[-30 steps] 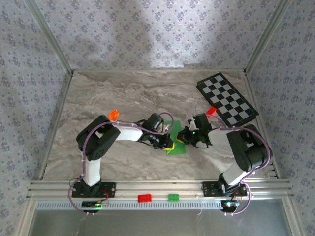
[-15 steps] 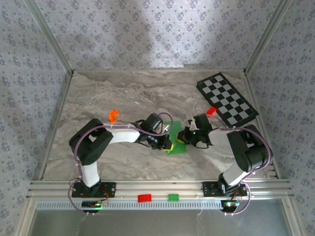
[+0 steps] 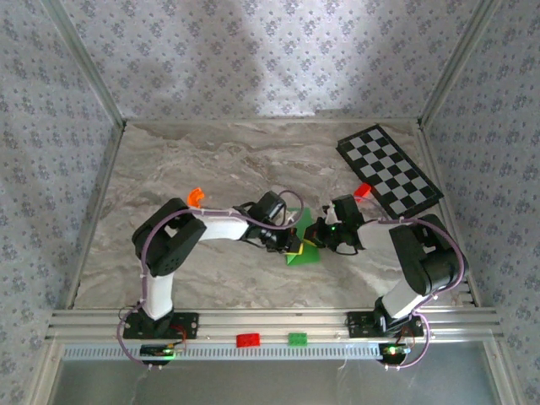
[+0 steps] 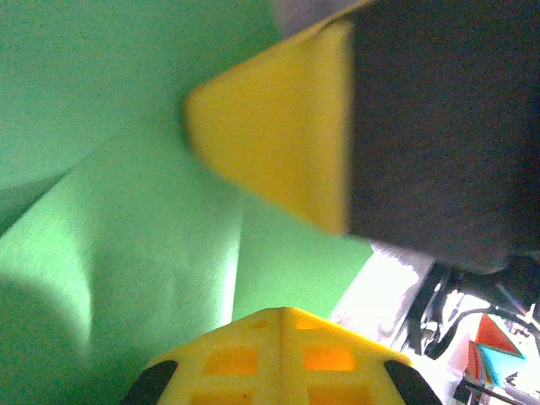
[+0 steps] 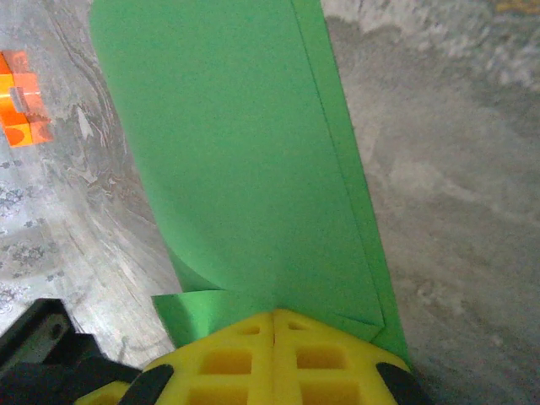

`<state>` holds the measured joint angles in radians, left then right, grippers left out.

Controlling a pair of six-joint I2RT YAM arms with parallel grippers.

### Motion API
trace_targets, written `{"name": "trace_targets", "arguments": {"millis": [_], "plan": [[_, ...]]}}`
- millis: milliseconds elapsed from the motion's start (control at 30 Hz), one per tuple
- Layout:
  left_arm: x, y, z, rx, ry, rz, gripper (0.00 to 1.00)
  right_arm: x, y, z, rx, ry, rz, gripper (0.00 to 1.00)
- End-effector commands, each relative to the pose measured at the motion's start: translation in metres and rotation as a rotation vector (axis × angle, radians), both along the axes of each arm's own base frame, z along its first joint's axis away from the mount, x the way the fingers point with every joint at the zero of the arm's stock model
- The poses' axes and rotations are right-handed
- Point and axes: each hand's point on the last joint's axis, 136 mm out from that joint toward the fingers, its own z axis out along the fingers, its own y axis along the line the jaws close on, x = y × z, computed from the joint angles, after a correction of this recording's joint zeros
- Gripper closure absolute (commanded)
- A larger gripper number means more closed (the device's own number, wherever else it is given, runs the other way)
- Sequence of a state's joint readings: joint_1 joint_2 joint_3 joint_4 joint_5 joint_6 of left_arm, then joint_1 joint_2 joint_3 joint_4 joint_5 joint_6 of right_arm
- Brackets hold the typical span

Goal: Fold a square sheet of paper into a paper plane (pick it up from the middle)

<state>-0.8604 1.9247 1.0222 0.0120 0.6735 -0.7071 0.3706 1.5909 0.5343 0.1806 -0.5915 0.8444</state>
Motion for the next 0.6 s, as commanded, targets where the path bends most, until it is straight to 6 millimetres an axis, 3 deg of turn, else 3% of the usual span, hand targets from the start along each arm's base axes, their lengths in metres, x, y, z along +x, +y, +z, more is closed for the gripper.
{"name": "trace_targets", "arguments": {"millis": [0,167,567], "plan": [[-0.018,0.01,-0.013,0.012,0.035,-0.033,0.97,-0.038,-0.031,-0.042,-0.154,0.171,-0.036,1.0],[-0.034,0.027,-0.025,0.037,0.062,-0.045,0.97,-0.04,-0.032,-0.046,-0.163,0.179,-0.034,1.0],[-0.052,0.039,-0.021,0.073,0.05,-0.096,0.96,-0.04,-0.032,-0.046,-0.162,0.179,-0.035,1.0]]}}
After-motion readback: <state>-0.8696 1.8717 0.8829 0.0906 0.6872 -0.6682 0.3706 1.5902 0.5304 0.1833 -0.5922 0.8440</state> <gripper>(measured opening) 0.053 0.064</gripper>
